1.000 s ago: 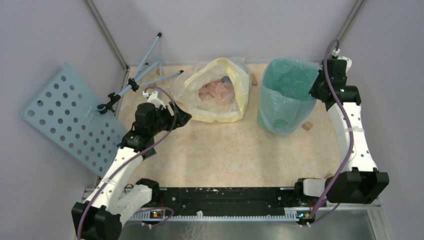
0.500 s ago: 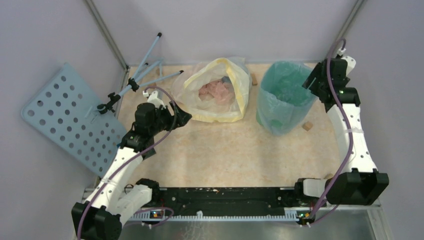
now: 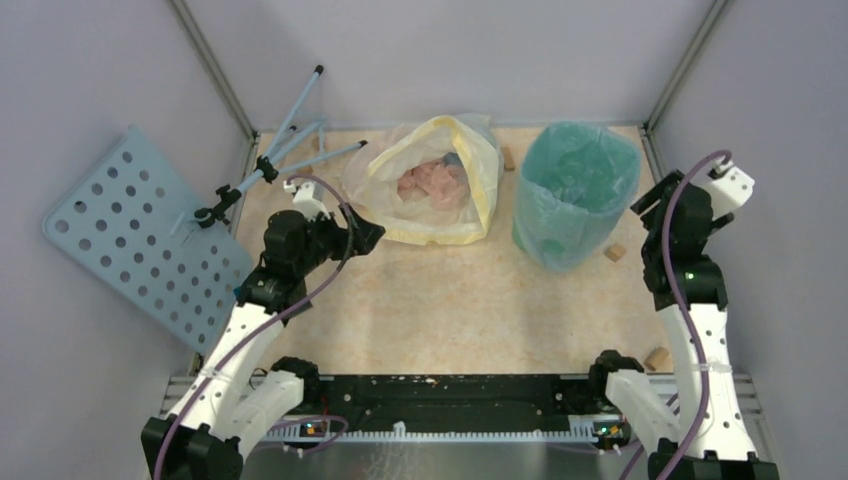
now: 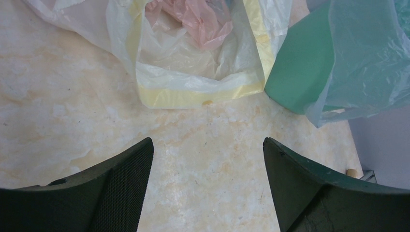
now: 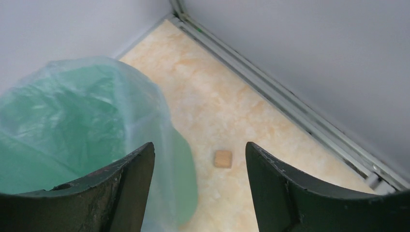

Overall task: Put the trash bags into the trash bin
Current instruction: Reset both arms

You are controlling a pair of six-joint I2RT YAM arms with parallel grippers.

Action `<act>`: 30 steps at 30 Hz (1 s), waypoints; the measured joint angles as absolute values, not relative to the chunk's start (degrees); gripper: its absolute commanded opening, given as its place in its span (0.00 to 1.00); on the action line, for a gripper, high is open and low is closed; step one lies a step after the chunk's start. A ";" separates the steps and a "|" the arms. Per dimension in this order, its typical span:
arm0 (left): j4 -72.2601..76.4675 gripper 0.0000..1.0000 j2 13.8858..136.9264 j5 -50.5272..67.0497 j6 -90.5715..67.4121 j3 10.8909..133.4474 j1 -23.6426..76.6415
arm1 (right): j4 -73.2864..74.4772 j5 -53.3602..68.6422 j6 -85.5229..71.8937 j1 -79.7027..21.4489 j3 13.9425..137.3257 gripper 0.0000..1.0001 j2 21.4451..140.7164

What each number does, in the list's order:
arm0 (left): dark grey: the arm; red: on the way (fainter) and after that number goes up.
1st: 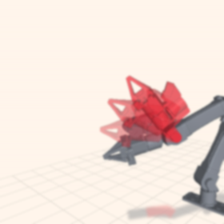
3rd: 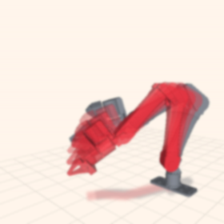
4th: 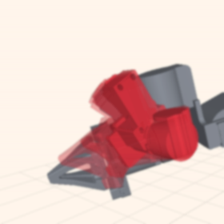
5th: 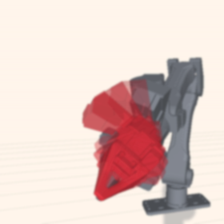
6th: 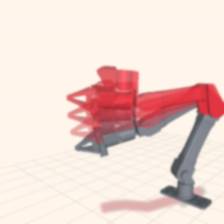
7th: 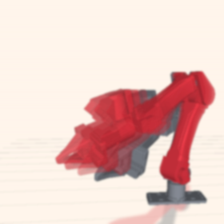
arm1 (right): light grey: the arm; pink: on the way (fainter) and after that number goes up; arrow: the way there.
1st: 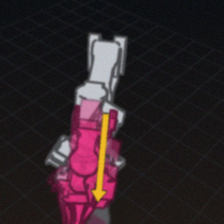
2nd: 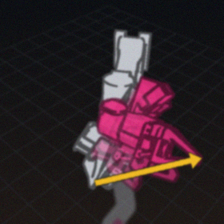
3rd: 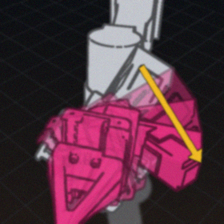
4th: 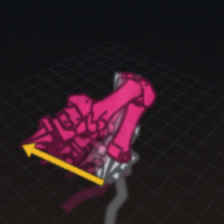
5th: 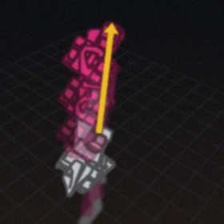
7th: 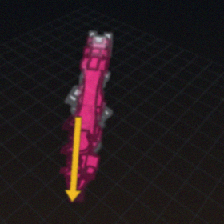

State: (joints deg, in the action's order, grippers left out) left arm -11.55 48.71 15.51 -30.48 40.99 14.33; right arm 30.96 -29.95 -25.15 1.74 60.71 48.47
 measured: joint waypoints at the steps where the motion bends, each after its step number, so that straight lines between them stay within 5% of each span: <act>1: -11.29 0.90 48.45 15.66 -30.39 40.64 14.33 | 30.63 -31.62 -25.96 1.74 58.41 0.68 46.98; 12: -8.64 0.99 47.53 16.58 -28.93 37.74 14.33 | 28.88 -41.19 -34.85 1.74 37.15 0.68 37.47; 22: 1.39 0.99 45.19 16.38 -25.32 28.38 14.33 | 3.49 -21.02 -24.03 1.74 14.48 0.73 34.48; 30: 8.80 0.99 51.83 9.30 -22.41 26.13 14.33 | -21.08 -9.06 -11.88 1.74 9.98 0.73 45.19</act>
State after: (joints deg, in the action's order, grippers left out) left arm 8.80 51.83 9.30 -22.41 26.13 14.33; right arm -21.08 -9.06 -11.88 1.74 9.98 45.19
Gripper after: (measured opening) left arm 0.987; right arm 0.731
